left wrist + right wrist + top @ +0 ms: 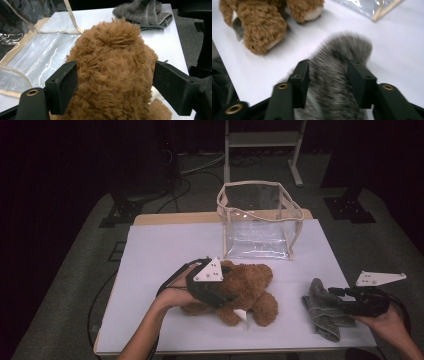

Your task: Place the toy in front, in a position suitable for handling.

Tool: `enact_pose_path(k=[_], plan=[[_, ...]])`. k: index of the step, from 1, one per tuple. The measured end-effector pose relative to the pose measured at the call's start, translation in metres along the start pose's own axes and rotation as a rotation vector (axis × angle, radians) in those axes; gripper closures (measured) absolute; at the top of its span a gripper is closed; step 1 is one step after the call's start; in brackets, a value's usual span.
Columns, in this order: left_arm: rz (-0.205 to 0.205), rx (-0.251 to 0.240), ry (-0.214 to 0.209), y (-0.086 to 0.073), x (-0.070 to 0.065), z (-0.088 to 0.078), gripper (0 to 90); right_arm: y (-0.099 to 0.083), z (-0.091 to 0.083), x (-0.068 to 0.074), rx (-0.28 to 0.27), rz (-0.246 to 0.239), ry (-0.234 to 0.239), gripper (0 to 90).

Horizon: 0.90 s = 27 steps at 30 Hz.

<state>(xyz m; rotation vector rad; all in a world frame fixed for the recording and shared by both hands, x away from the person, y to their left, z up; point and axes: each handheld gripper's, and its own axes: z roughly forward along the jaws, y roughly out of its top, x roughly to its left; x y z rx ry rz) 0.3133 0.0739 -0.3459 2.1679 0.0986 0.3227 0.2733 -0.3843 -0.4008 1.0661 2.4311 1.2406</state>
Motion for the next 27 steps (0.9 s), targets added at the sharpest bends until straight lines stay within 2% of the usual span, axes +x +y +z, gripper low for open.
enact_pose_path(k=[3,5,14,20,27], plan=[[-0.008,-0.003,0.011,-0.002,0.001,-0.005,19.0,0.012,0.0,0.004,-0.024,-0.021,0.013,46.4],[-0.014,-0.002,0.018,-0.005,0.002,-0.01,18.2,0.019,0.001,0.009,-0.042,-0.037,0.04,44.4],[-0.047,-0.008,0.06,-0.022,0.003,-0.028,15.2,0.066,0.025,0.038,-0.148,-0.137,0.205,35.7],[-0.075,-0.014,0.099,-0.037,0.006,-0.042,11.9,0.096,0.051,0.057,-0.154,-0.206,0.277,30.4],[-0.109,-0.005,0.138,-0.057,0.008,-0.055,9.7,0.117,0.079,0.076,-0.14,-0.269,0.334,24.1]])
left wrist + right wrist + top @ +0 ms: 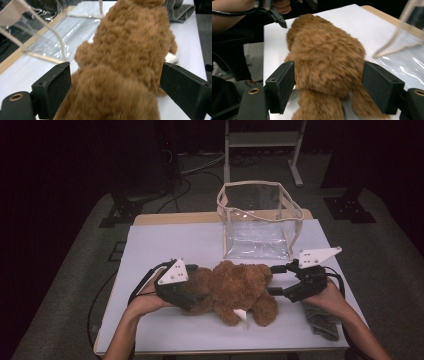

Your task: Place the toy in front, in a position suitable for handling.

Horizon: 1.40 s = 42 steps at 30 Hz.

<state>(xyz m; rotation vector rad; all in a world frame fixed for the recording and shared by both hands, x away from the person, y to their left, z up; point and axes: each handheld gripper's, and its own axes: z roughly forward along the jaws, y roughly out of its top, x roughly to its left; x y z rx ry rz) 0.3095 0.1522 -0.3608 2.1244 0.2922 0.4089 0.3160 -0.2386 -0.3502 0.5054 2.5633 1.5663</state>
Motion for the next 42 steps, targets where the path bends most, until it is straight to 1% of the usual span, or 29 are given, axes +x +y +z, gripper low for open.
enact_pose_path(k=[3,5,10,11,13,20,21,24,25,26,28,30,31,33,37,38,39,41,42], plan=[[-0.005,0.002,0.006,-0.008,0.003,-0.004,9.7,0.005,0.012,0.001,0.027,-0.025,-0.001,23.3],[-0.019,0.009,0.008,-0.014,0.005,-0.004,9.7,0.006,0.018,0.001,0.031,-0.024,0.007,22.9],[-0.039,0.025,0.019,-0.029,0.011,-0.004,9.6,0.009,0.029,-0.002,0.036,-0.045,0.016,21.7],[-0.048,0.025,0.015,-0.032,0.012,-0.004,9.7,0.01,0.031,-0.002,0.037,-0.05,0.021,21.4],[-0.051,0.028,0.005,-0.038,0.014,-0.004,9.7,0.01,0.035,-0.002,0.041,-0.056,0.028,20.9],[-0.063,0.028,-0.003,-0.049,0.019,-0.006,8.8,0.01,0.046,-0.003,0.061,-0.078,0.021,18.2],[-0.069,0.023,-0.006,-0.05,0.019,-0.006,8.3,0.009,0.047,-0.004,0.06,-0.077,0.018,18.2],[-0.073,0.029,-0.02,-0.054,0.02,-0.005,8.0,0.007,0.05,-0.006,0.067,-0.073,0.019,17.9],[-0.081,0.033,-0.031,-0.056,0.02,-0.003,6.8,0.006,0.051,-0.006,0.066,-0.074,0.018,17.6],[-0.079,0.041,-0.04,-0.057,0.02,-0.002,6.1,0.005,0.053,-0.007,0.073,-0.077,0.017,16.8],[-0.083,0.061,-0.058,-0.06,0.019,0.001,6.1,0.004,0.056,-0.007,0.088,-0.085,0.005,15.7],[-0.082,0.075,-0.07,-0.064,0.019,0.005,6.1,0.003,0.059,-0.006,0.099,-0.112,-0.007,15.4],[-0.081,0.077,-0.075,-0.065,0.019,0.005,6.1,0.003,0.061,-0.006,0.103,-0.115,-0.013,15.4],[-0.093,0.065,-0.08,-0.066,0.019,0.008,6.0,0.002,0.063,-0.006,0.09,-0.103,-0.007,15.5],[-0.095,0.058,-0.086,-0.065,0.018,0.013,6.7,0.0,0.066,-0.008,0.08,-0.094,-0.007,16.9],[-0.097,0.06,-0.081,-0.065,0.017,0.014,7.4,-0.001,0.067,-0.008,0.08,-0.091,-0.004,17.9],[-0.096,0.056,-0.079,-0.065,0.018,0.014,10.4,-0.001,0.068,-0.008,0.079,-0.088,-0.003,19.1],[-0.108,0.048,-0.079,-0.065,0.018,0.013,12.9,-0.003,0.068,-0.008,0.071,-0.077,-0.007,21.6],[-0.105,0.048,-0.077,-0.065,0.018,0.013,13.5,-0.003,0.068,-0.009,0.068,-0.072,-0.004,23.6]])
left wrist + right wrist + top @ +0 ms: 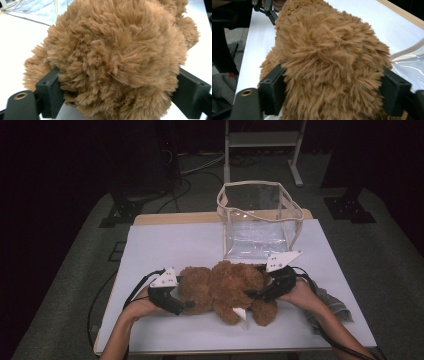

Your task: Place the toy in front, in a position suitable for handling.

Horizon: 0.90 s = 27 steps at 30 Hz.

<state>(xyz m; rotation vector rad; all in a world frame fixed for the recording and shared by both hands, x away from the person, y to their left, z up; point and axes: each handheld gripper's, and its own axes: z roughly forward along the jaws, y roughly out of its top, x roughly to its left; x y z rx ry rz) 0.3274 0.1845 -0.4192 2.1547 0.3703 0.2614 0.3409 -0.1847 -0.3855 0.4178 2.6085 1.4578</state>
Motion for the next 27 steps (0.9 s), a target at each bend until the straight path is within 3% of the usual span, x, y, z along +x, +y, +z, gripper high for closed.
enact_pose_path(k=[6,9,17,27], plan=[[0.012,-0.003,0.011,0.006,-0.003,-0.003,26.6,0.002,-0.004,-0.002,-0.013,0.048,0.012,40.7],[0.021,-0.007,0.008,0.013,-0.005,-0.004,28.6,0.005,-0.01,-0.002,-0.017,0.058,0.012,44.1],[0.058,-0.028,0.003,0.041,-0.013,-0.004,28.8,0.011,-0.036,0.0,-0.023,0.065,0.006,44.6],[0.117,-0.051,-0.027,0.078,-0.026,0.012,28.4,0.011,-0.085,0.006,-0.01,0.057,-0.038,44.6]])
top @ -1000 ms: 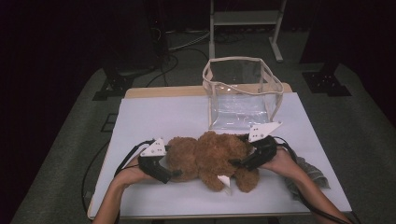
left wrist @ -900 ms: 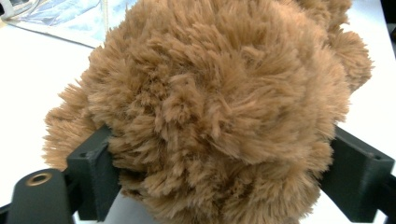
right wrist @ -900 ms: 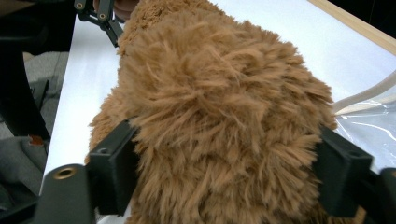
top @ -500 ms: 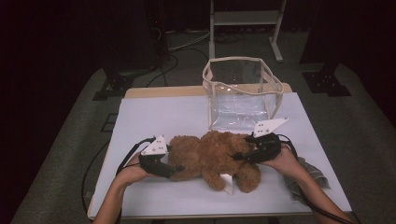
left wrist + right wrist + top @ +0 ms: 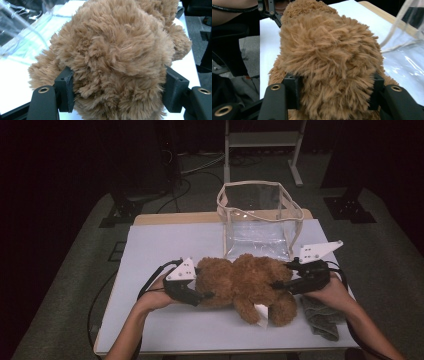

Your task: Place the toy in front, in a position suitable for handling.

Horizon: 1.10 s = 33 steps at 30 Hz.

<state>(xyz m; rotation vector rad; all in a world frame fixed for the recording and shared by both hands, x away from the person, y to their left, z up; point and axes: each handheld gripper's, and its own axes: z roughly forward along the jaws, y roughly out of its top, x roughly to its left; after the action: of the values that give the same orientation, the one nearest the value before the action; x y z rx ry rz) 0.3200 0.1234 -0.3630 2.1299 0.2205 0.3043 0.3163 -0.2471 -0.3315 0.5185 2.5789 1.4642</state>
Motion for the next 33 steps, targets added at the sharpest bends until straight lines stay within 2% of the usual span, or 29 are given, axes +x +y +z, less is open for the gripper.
enact_pose_path(k=[5,11,19,33], plan=[[0.011,0.002,-0.024,0.011,-0.005,0.012,28.4,-0.004,-0.018,0.001,0.011,0.007,-0.009,44.5],[0.007,0.01,-0.044,0.007,-0.009,0.025,28.4,-0.015,-0.024,0.001,0.031,0.015,-0.016,44.5],[-0.009,0.04,-0.033,-0.006,-0.011,0.019,28.4,-0.027,-0.007,0.0,0.036,0.039,0.011,44.4],[-0.027,0.063,0.001,-0.025,-0.011,-0.003,28.4,-0.025,0.026,0.002,0.013,0.043,0.066,44.2]])
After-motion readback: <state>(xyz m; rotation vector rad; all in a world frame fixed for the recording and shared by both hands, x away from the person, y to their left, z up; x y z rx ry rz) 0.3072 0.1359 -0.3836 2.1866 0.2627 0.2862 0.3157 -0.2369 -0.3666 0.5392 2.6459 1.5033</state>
